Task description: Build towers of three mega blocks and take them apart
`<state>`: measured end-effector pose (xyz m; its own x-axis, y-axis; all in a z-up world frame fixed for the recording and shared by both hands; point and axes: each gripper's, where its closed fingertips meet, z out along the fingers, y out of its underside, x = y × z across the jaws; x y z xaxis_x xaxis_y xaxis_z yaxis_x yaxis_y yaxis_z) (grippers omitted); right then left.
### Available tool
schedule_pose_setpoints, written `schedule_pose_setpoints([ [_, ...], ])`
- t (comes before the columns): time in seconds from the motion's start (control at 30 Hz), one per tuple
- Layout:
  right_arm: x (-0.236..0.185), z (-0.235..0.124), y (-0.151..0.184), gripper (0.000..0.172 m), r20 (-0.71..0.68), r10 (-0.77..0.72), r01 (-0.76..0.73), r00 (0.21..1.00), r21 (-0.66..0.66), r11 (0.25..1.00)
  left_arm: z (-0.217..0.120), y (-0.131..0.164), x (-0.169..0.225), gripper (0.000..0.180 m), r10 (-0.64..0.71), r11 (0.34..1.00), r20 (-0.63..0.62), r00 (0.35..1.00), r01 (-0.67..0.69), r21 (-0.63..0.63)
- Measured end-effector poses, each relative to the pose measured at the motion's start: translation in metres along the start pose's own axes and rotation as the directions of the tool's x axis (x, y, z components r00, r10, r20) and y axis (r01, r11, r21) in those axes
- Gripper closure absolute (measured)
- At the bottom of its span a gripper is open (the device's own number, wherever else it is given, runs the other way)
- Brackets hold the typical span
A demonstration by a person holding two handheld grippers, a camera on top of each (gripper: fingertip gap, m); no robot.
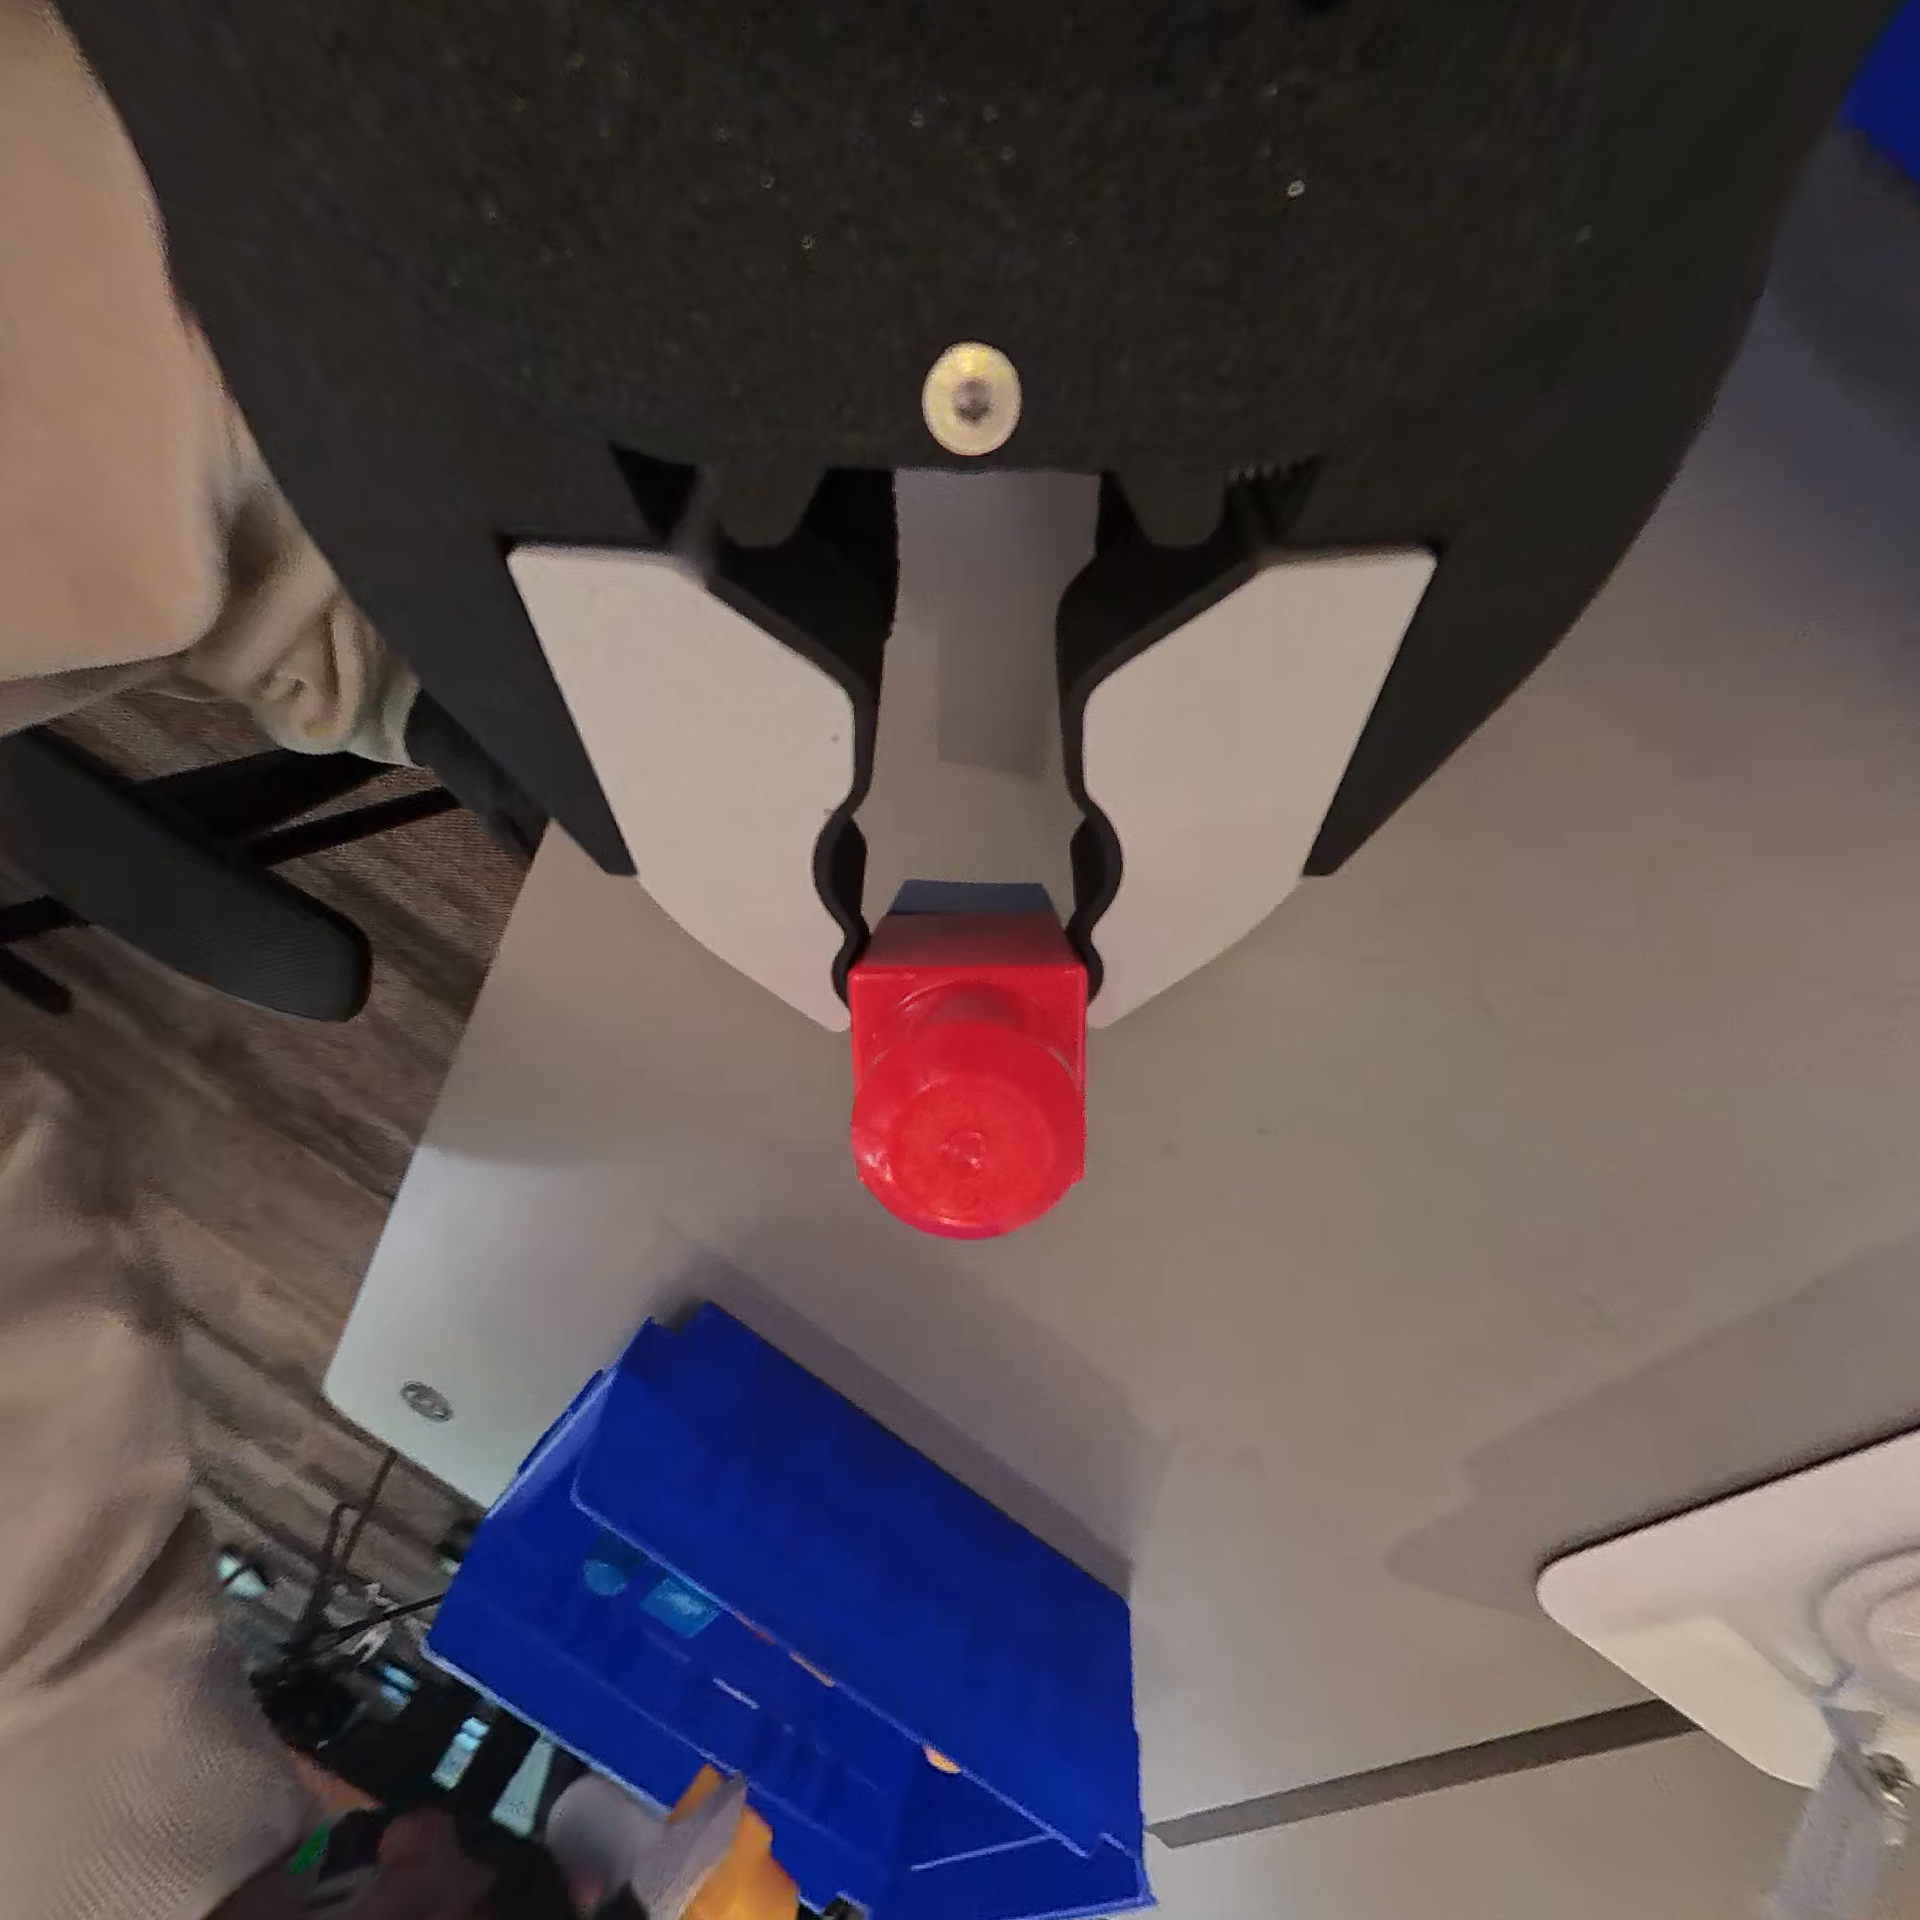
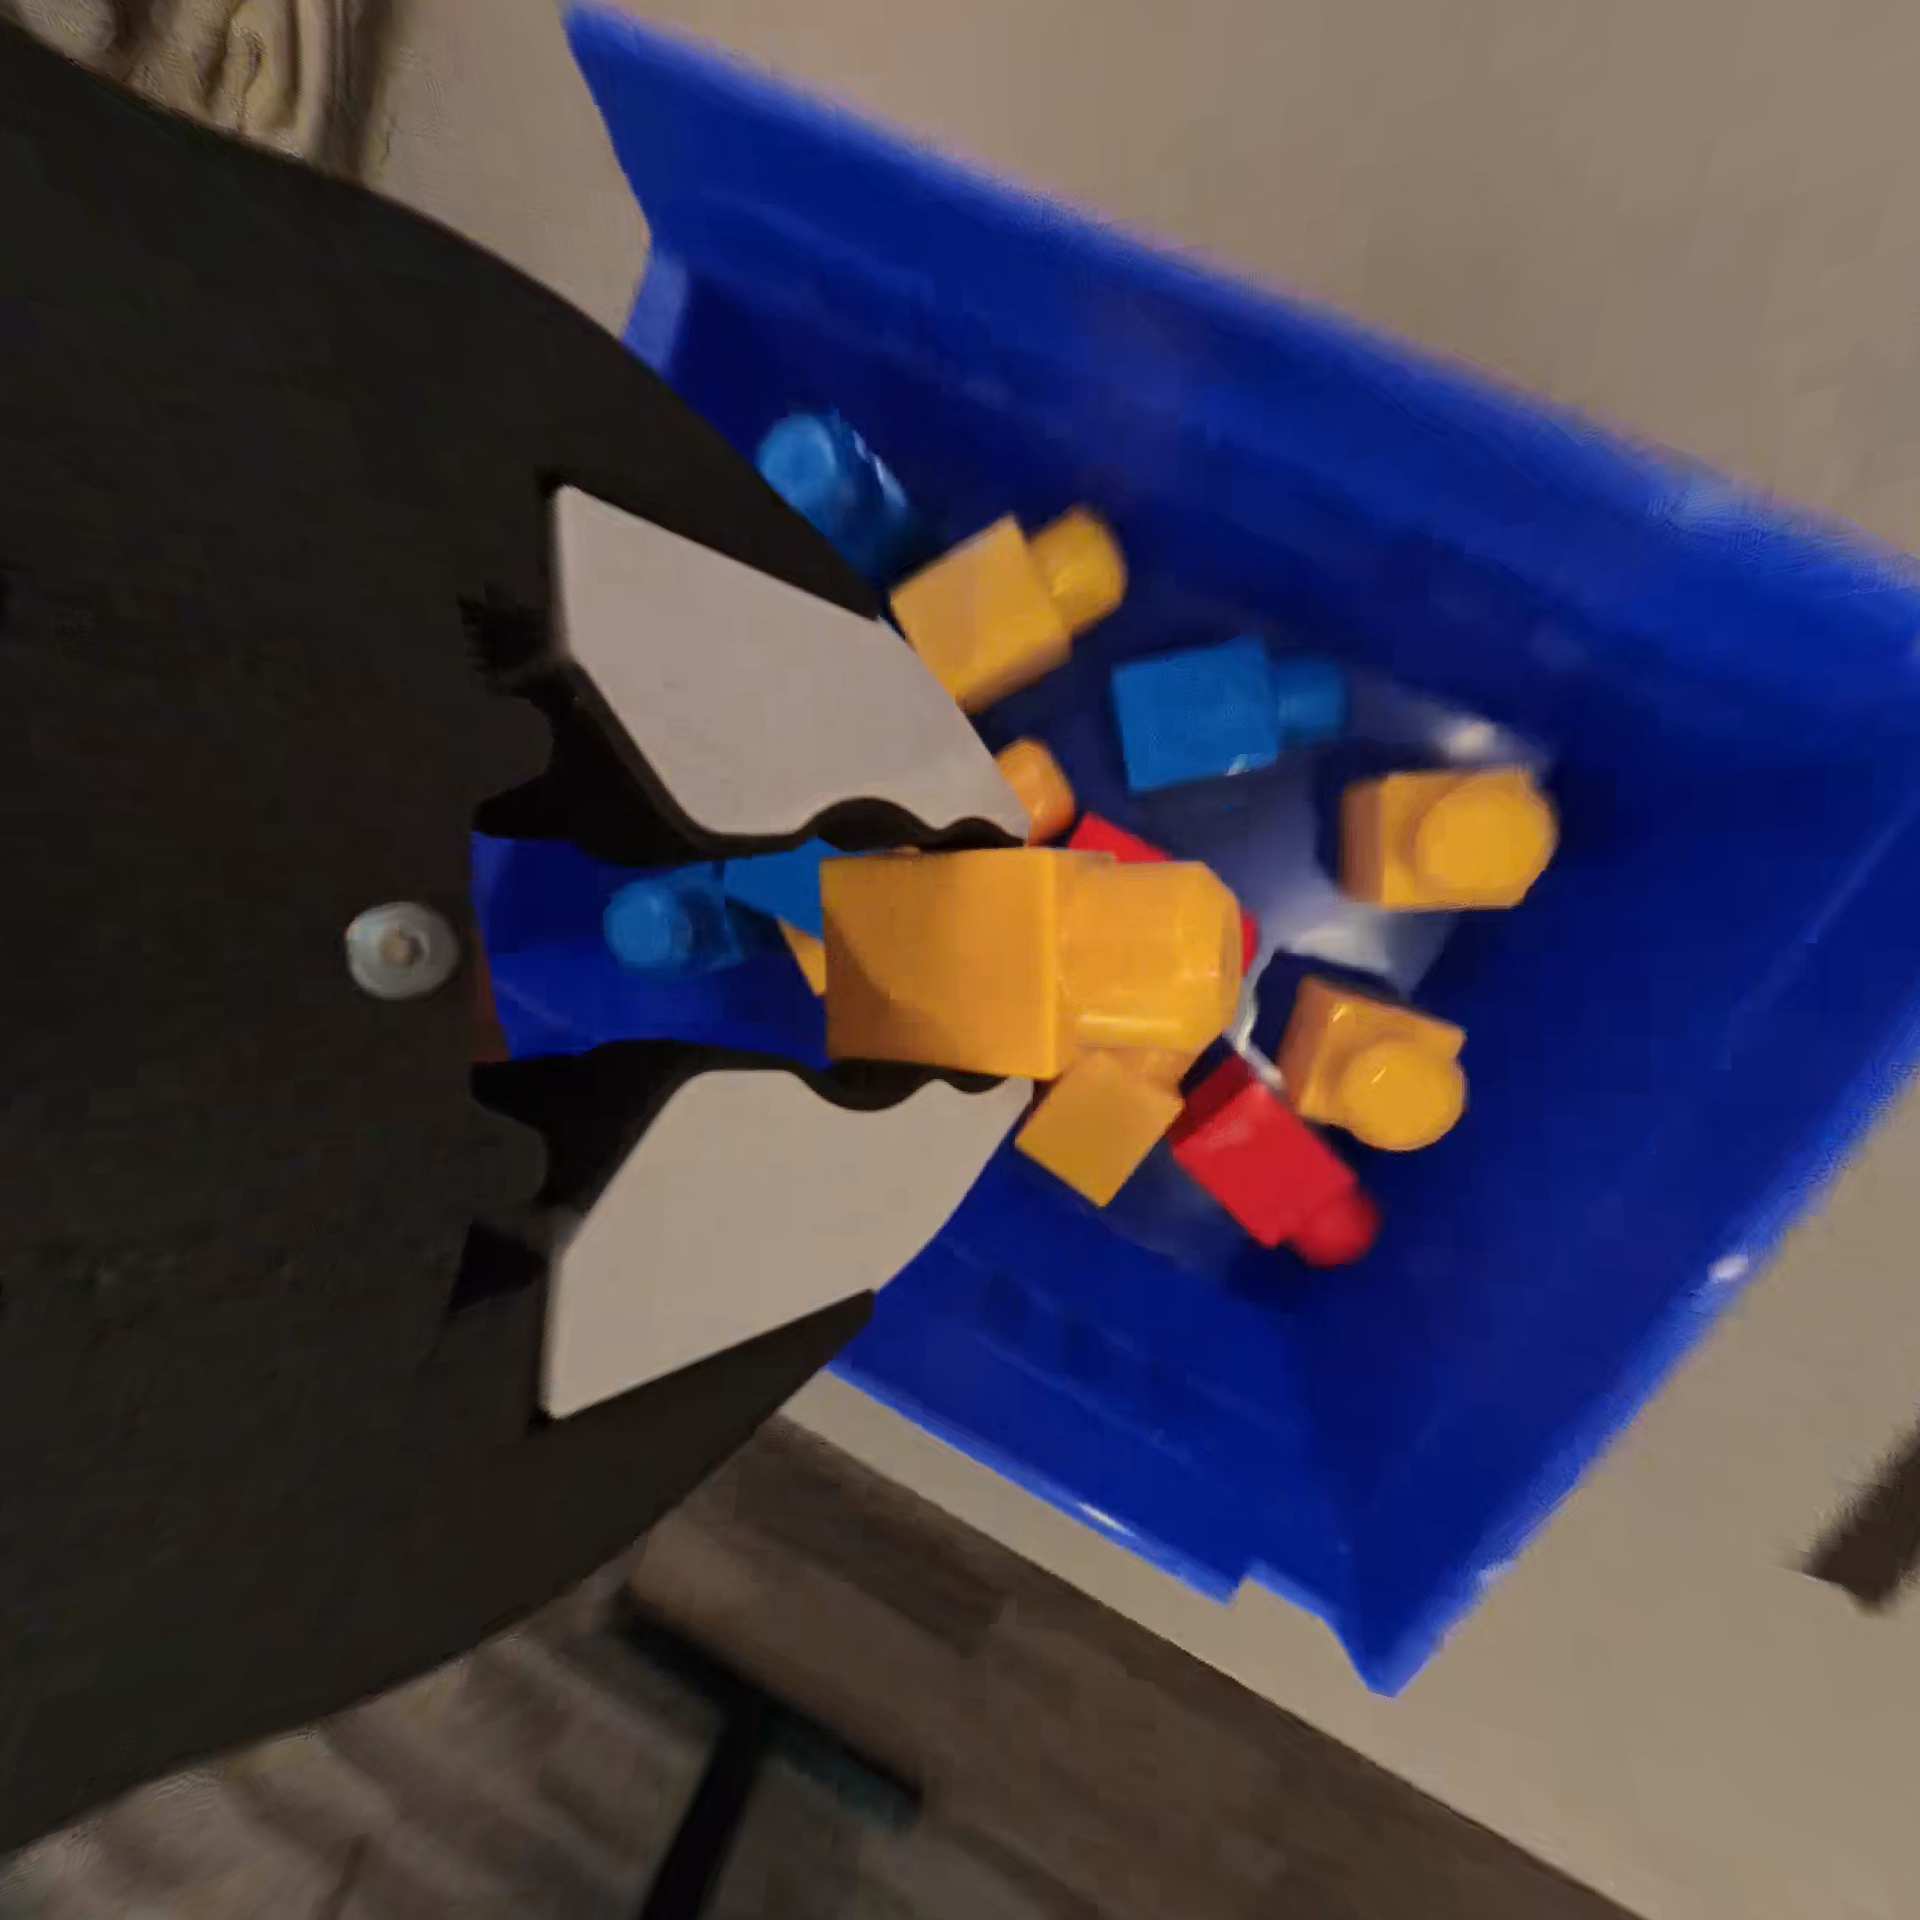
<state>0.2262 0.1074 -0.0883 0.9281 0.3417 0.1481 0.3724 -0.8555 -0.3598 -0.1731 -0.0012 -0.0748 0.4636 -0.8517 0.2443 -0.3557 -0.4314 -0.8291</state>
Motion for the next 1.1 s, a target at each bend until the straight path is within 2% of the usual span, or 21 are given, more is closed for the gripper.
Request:
schedule_pose_setpoints([
  [0.13,0.028,0.046,0.011,0.134,-0.024,0.045,-0.049,0.999,-0.2,0.979,-0.003,0.003,0.0,0.144,0.042,0.999,0.034,0.999,-0.041,-0.031],
  [0.27,0.039,0.073,0.025,0.134,-0.027,0.1,-0.103,0.995,-0.331,0.938,-0.003,0.007,0.004,0.144,0.059,0.997,0.022,0.998,-0.058,-0.045],
  [0.37,0.037,0.079,0.021,0.131,0.003,0.129,-0.122,0.992,-0.308,0.943,-0.001,0.014,0.002,0.144,0.071,0.995,0.024,0.997,-0.069,-0.069],
  [0.43,0.04,0.07,0.017,0.109,-0.008,0.117,-0.115,0.993,-0.275,0.954,0.0,0.017,0.0,0.144,0.069,0.995,0.022,0.997,-0.067,-0.078],
  [0.5,0.036,0.046,0.002,0.11,-0.018,0.091,-0.093,0.996,-0.135,0.987,0.001,0.019,-0.001,0.144,0.059,0.995,0.006,0.998,-0.058,-0.081],
  [0.53,0.028,0.028,-0.009,0.109,-0.025,0.085,-0.085,0.996,-0.021,0.996,0.001,0.02,-0.001,0.144,0.054,0.995,-0.001,0.999,-0.054,-0.08],
  [0.6,-0.015,-0.012,-0.03,0.108,0.028,0.027,-0.033,0.999,0.239,0.97,0.001,0.021,-0.001,0.144,0.05,0.995,-0.018,0.999,-0.052,-0.08],
  [0.67,-0.1,-0.054,-0.04,0.113,0.221,-0.108,-0.011,0.969,0.478,0.878,0.002,0.022,0.002,0.144,0.051,0.996,-0.064,0.997,-0.056,-0.075],
  [0.7,-0.154,-0.072,-0.039,0.115,0.348,-0.21,-0.028,0.914,0.569,0.822,0.002,0.021,0.006,0.144,0.05,0.996,-0.101,0.994,-0.057,-0.067],
  [0.73,-0.209,-0.088,-0.032,0.119,0.464,-0.327,-0.049,0.824,0.632,0.773,0.002,0.02,0.01,0.144,0.047,0.996,-0.143,0.989,-0.056,-0.062],
  [0.77,-0.255,-0.096,-0.022,0.122,0.544,-0.408,-0.078,0.733,0.663,0.744,0.001,0.017,0.014,0.144,0.047,0.997,-0.187,0.981,-0.058,-0.054],
  [0.8,-0.294,-0.094,-0.012,0.117,0.594,-0.462,-0.079,0.658,0.665,0.743,0.0,0.013,0.021,0.144,0.047,0.998,-0.234,0.971,-0.058,-0.039],
  [0.9,-0.368,-0.084,0.001,0.113,0.644,-0.558,-0.092,0.523,0.694,0.714,-0.007,0.001,0.046,0.144,0.036,0.999,-0.386,0.922,-0.04,-0.001],
  [0.97,-0.391,-0.08,0.001,0.115,0.67,-0.573,-0.105,0.472,0.689,0.717,-0.01,-0.004,0.061,0.145,0.04,0.999,-0.453,0.891,-0.04,0.011],
  [1.03,-0.4,-0.078,-0.002,0.114,0.658,-0.588,-0.097,0.471,0.701,0.707,-0.011,-0.007,0.072,0.144,0.044,0.999,-0.491,0.87,-0.036,0.025],
  [1.1,-0.407,-0.088,-0.002,0.129,0.688,-0.6,-0.161,0.409,0.701,0.695,-0.009,-0.007,0.075,0.144,0.042,0.999,-0.494,0.868,-0.034,0.024],
])
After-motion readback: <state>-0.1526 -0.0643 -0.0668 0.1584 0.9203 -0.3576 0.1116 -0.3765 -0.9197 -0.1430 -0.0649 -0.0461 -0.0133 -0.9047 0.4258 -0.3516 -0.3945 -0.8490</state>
